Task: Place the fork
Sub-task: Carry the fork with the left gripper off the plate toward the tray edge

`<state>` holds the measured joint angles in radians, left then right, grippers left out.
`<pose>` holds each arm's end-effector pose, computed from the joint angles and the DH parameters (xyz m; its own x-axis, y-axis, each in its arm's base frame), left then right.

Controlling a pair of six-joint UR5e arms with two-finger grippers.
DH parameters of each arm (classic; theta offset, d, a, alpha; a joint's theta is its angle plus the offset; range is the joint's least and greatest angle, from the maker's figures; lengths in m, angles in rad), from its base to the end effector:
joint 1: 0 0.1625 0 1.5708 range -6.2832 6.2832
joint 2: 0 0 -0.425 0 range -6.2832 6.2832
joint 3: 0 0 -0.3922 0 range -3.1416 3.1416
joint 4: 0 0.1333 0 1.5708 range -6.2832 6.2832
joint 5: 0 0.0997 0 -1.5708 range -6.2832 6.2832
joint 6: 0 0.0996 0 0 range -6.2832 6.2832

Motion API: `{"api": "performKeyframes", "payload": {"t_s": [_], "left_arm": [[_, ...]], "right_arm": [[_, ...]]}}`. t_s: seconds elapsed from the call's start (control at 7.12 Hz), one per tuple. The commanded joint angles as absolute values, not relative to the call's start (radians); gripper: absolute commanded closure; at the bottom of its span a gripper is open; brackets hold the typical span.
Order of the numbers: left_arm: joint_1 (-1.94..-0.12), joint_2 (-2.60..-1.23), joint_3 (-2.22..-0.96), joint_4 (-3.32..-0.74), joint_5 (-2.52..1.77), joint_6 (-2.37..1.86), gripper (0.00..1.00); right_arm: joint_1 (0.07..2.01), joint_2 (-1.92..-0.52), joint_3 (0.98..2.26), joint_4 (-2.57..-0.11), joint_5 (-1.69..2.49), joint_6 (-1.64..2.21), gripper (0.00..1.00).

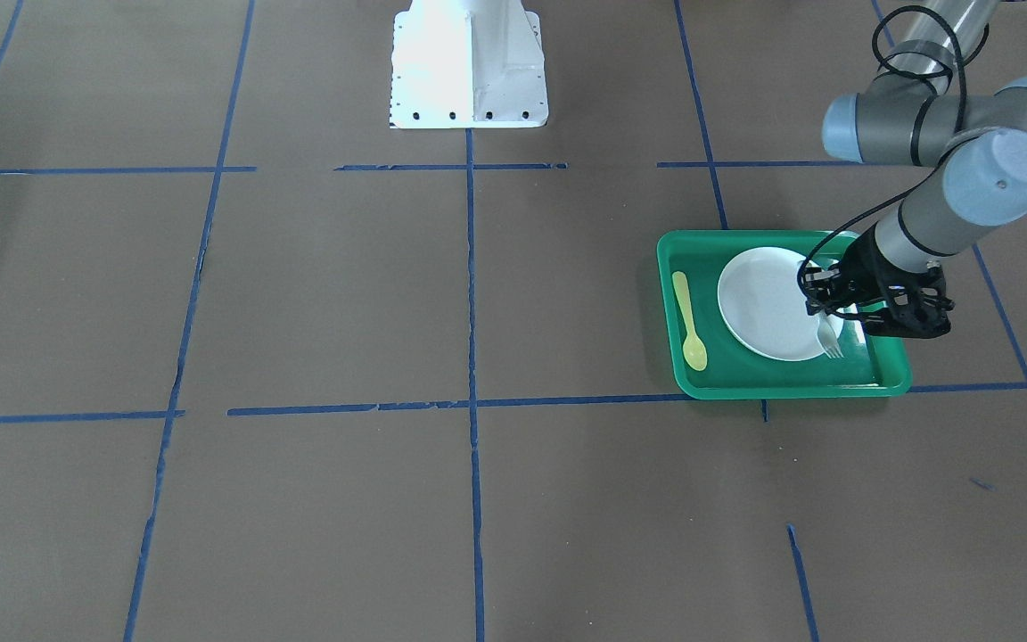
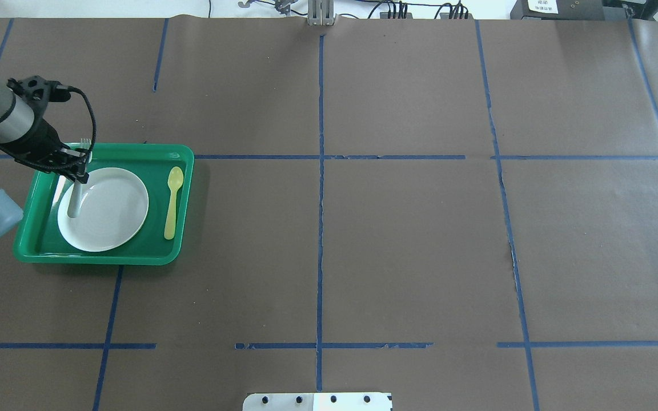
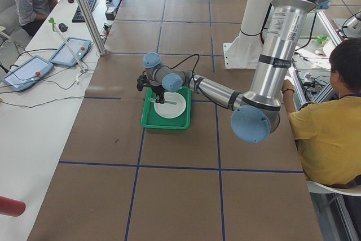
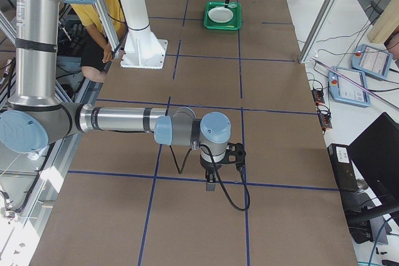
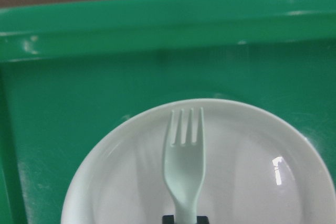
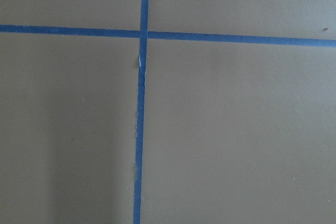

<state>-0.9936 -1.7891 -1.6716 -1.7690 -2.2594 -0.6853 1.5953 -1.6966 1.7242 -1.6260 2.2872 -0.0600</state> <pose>0.2628 -0.5319 0.4719 0.6684 0.0691 -0.7406 -0.0662 0.9972 0.0333 0.0786 -0.4345 0.6512 0.7536 -0.0234 0.6569 0.0207 0.9997 0.0118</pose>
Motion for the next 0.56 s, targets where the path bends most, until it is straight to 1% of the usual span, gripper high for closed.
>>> {"api": "performKeyframes", "payload": {"t_s": [0.0, 0.42], "left_arm": [[-1.026, -1.726, -1.658, -1.744, -2.253, -0.586, 1.0], [-1.016, -1.744, -1.553, -1.758, -2.26, -0.597, 1.0]], "right_arm": [[1.595, -1.697, 1.724, -1.626, 2.287, -0.06, 0.0], [1.595, -1.697, 1.724, -1.626, 2.287, -0.061, 0.0]]}}
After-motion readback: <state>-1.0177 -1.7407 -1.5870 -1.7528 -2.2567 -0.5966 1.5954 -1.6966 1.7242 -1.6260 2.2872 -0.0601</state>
